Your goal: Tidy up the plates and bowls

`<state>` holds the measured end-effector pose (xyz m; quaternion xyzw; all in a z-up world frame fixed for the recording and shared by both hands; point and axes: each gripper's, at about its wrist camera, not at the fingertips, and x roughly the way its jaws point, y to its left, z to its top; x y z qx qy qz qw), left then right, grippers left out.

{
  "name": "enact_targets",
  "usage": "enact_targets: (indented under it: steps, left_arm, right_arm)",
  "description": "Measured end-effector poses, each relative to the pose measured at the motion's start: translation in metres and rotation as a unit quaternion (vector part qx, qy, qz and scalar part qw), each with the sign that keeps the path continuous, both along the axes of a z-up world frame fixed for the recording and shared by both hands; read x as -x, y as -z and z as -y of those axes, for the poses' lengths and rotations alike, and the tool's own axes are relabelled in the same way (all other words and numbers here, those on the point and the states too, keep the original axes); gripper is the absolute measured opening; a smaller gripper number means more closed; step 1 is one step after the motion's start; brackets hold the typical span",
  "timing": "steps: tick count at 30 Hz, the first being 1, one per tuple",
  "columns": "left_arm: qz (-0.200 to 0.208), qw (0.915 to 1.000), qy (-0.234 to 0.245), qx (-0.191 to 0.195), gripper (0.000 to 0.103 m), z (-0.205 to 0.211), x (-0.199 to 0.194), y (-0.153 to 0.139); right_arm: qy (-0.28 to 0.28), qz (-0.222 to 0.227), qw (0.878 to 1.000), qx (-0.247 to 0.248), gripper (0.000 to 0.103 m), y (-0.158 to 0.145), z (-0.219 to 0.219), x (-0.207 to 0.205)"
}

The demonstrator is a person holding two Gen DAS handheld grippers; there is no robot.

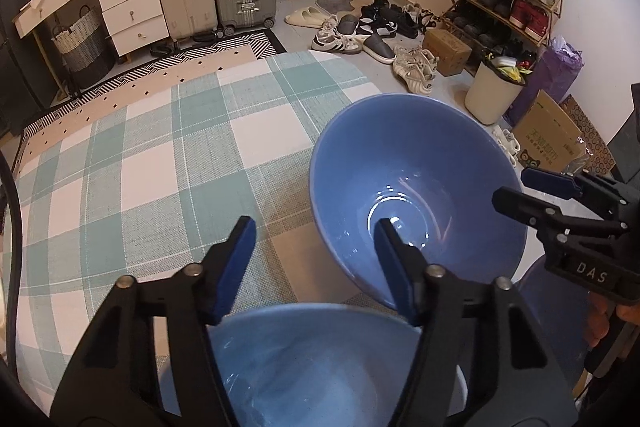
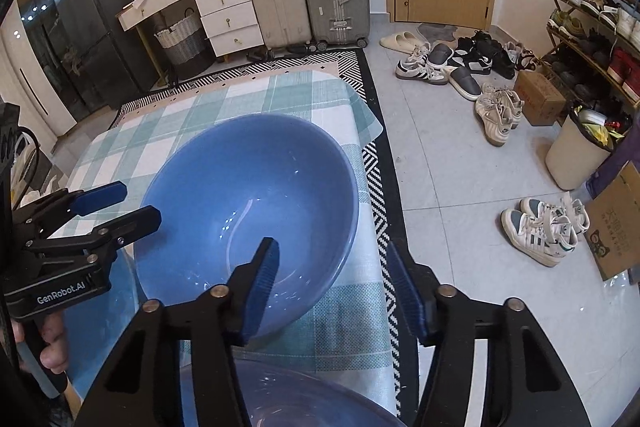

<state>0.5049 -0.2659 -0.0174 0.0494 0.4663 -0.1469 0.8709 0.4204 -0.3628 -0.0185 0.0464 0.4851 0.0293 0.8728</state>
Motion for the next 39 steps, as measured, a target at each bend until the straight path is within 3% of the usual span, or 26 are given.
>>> enact_targets:
  steps: [6, 7, 9, 12, 23, 39]
  left_arm:
    - [-0.007, 1.0, 0.003, 0.0, 0.028, 0.003, -0.001, 0.004]
    - [-0.009, 0.9999, 0.004, 0.001, 0.025, 0.003, -0.002, 0.005]
    - [-0.01, 0.9999, 0.008, 0.002, 0.022, 0.004, -0.002, 0.006]
    - [-0.011, 0.9998, 0.014, 0.009, 0.015, 0.005, -0.001, 0.006]
    - [-0.001, 0.9997, 0.018, -0.015, 0.014, 0.016, 0.004, 0.005]
    - [0.037, 0.999, 0.025, -0.003, 0.014, 0.019, 0.022, -0.028]
  right_arm:
    - [-0.002, -0.003, 1.0, 0.002, 0.045, 0.003, -0.001, 0.001]
    - [-0.003, -0.003, 1.0, 0.004, 0.044, 0.003, -0.002, 0.001]
    - [-0.006, -0.001, 1.0, 0.009, 0.032, 0.002, -0.004, 0.001]
    - [-0.011, 0.001, 1.0, 0.016, 0.026, 0.002, -0.006, 0.002]
    - [-0.012, 0.014, 0.999, 0.05, 0.026, -0.002, -0.013, 0.004]
    - [-0.004, 0.05, 0.997, 0.059, 0.026, -0.035, -0.01, 0.02]
